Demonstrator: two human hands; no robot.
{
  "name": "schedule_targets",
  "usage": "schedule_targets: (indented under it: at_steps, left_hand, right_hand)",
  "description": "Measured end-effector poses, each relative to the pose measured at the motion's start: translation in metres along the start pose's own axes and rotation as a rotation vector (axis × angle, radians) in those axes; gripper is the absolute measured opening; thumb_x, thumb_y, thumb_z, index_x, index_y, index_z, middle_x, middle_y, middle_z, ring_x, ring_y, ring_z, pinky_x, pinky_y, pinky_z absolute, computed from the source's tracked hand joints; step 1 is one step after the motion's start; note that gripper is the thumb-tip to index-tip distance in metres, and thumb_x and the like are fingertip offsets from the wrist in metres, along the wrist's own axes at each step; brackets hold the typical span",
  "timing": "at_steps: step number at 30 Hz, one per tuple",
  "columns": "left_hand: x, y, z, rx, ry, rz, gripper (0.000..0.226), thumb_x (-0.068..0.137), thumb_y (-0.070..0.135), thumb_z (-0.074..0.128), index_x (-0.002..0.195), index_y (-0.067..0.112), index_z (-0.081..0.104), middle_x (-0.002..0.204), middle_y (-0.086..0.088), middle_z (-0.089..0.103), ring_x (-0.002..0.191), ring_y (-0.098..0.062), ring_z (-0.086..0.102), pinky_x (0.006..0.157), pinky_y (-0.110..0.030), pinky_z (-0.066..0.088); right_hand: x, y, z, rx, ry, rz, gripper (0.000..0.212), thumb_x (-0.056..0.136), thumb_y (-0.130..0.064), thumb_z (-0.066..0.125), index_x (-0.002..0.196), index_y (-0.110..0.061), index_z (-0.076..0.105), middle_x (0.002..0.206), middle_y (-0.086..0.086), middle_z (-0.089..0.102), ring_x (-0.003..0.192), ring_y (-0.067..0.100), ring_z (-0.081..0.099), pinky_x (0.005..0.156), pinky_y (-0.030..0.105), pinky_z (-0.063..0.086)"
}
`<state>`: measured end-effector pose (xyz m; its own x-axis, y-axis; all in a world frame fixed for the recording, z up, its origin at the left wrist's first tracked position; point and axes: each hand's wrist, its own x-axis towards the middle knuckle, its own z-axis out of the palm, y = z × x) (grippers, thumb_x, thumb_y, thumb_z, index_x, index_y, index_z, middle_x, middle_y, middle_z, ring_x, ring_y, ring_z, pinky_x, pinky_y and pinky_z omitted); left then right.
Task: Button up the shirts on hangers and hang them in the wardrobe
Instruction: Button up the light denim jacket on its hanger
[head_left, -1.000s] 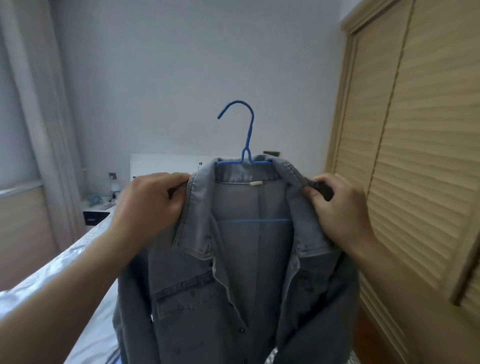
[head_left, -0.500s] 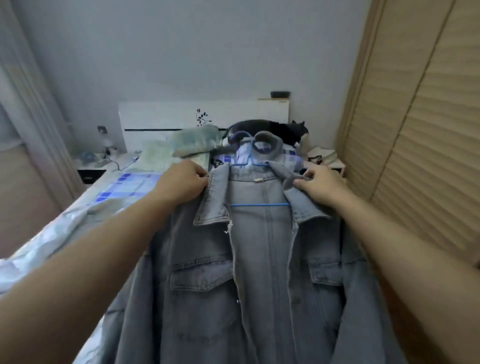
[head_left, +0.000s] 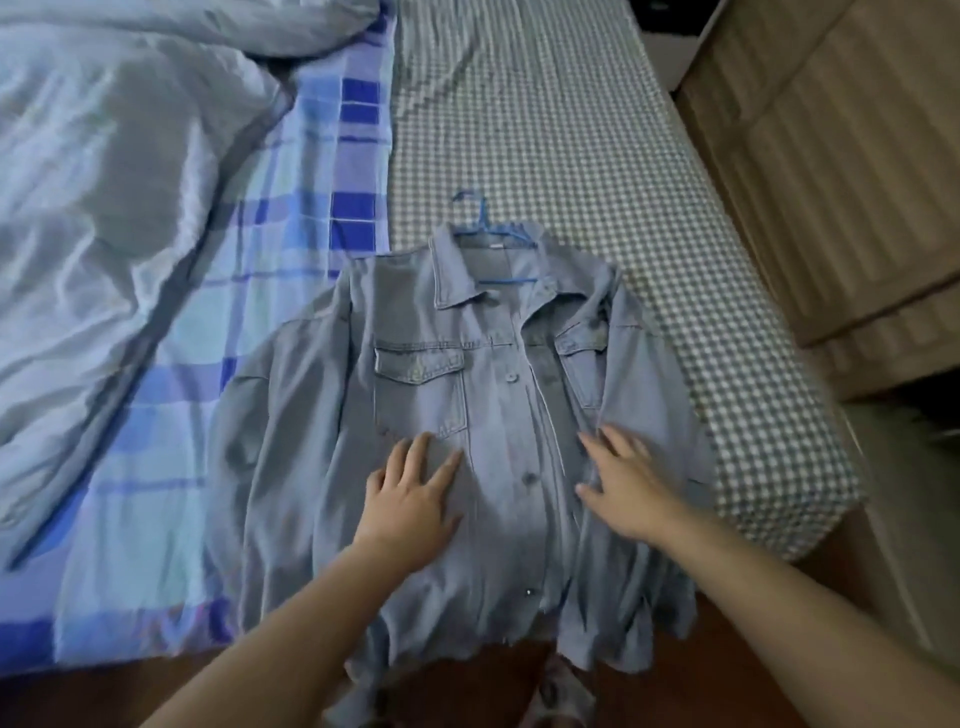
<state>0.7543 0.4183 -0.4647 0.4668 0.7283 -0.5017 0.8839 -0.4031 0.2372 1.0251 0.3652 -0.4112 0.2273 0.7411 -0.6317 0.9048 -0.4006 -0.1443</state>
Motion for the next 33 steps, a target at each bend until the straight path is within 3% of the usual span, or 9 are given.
schedule_targets:
  at_steps: [4,6,11,20,22,24,26,30,33]
  left_hand:
    - [0.031,0.007,-0.012,-0.037,0.238,-0.044,0.045,0.096,0.059,0.045,0.136,0.039,0.051,0.142,-0.006,0.04,0.13,-0.036,0.036,0.103,-0.051,0.034]
    - [0.054,0.006,-0.012,-0.038,0.398,-0.005,0.04,0.095,0.055,0.045,0.12,0.028,0.063,0.132,-0.009,0.048,0.12,-0.037,0.045,0.098,-0.05,0.038]
    - [0.106,0.0,0.057,0.124,0.653,0.129,0.054,0.094,0.044,0.046,0.146,0.031,0.054,0.142,-0.019,0.051,0.128,-0.043,0.044,0.102,-0.055,0.034]
    - [0.103,-0.004,0.073,0.287,0.951,0.18,0.048,0.099,0.039,0.044,0.142,0.022,0.056,0.134,-0.016,0.054,0.123,-0.041,0.05,0.099,-0.052,0.04]
    - [0.097,-0.001,0.073,0.328,0.958,0.188,0.041,0.1,0.038,0.043,0.131,0.019,0.061,0.125,-0.015,0.057,0.114,-0.04,0.054,0.094,-0.051,0.043]
    - [0.087,0.007,0.07,0.352,0.875,0.155,0.037,0.1,0.037,0.04,0.12,0.018,0.064,0.118,-0.015,0.059,0.107,-0.04,0.057,0.092,-0.052,0.044]
    - [0.076,0.019,0.066,0.293,0.755,0.067,0.033,0.101,0.035,0.039,0.12,0.02,0.062,0.122,-0.013,0.056,0.112,-0.04,0.055,0.098,-0.054,0.041]
    - [0.013,0.059,0.074,0.008,0.533,-0.049,0.042,0.1,0.05,0.037,0.134,0.03,0.053,0.145,-0.006,0.045,0.136,-0.035,0.039,0.112,-0.056,0.03]
    - [-0.035,0.075,0.118,-0.013,0.487,-0.02,0.062,0.091,0.071,0.043,0.144,0.039,0.043,0.156,-0.003,0.033,0.147,-0.031,0.023,0.115,-0.059,0.025]
  right_hand:
    - [0.031,-0.013,-0.014,-0.081,0.286,-0.122,0.073,0.101,-0.042,0.051,0.161,-0.019,0.018,0.168,0.006,0.007,0.153,0.028,0.007,0.123,0.046,0.023]
    - [0.057,-0.02,-0.023,-0.083,0.303,-0.216,0.076,0.101,-0.049,0.047,0.162,-0.021,0.011,0.169,0.002,0.004,0.155,0.026,0.002,0.125,0.046,0.017]
    - [0.123,-0.013,0.02,-0.226,0.32,-0.208,0.081,0.097,-0.064,0.031,0.162,-0.022,0.008,0.17,-0.001,0.005,0.15,0.03,0.008,0.123,0.048,0.014]
    - [0.119,-0.007,0.043,-0.039,0.6,-0.305,0.052,0.104,-0.034,0.028,0.153,-0.022,0.041,0.163,-0.004,0.033,0.145,0.025,0.028,0.117,0.038,0.022]
    - [0.109,-0.008,0.039,0.035,0.566,-0.286,0.047,0.106,-0.029,0.03,0.147,-0.019,0.05,0.158,0.003,0.043,0.141,0.027,0.036,0.111,0.03,0.026]
    - [0.096,-0.012,0.034,0.012,0.522,-0.226,0.04,0.102,-0.035,0.033,0.128,-0.017,0.058,0.148,0.014,0.052,0.132,0.034,0.046,0.103,0.036,0.036]
    - [0.081,-0.019,0.038,-0.084,0.472,-0.182,0.044,0.097,-0.045,0.038,0.13,-0.02,0.054,0.148,0.014,0.05,0.133,0.037,0.045,0.105,0.043,0.04]
    - [0.001,0.003,0.093,-0.151,0.564,-0.153,0.051,0.098,-0.049,0.041,0.142,-0.024,0.045,0.157,0.01,0.032,0.142,0.036,0.028,0.115,0.051,0.032]
    - [-0.051,0.05,0.159,-0.005,0.566,-0.062,0.079,0.092,-0.048,0.057,0.156,-0.032,0.014,0.166,0.008,-0.003,0.151,0.039,0.004,0.123,0.053,0.017]
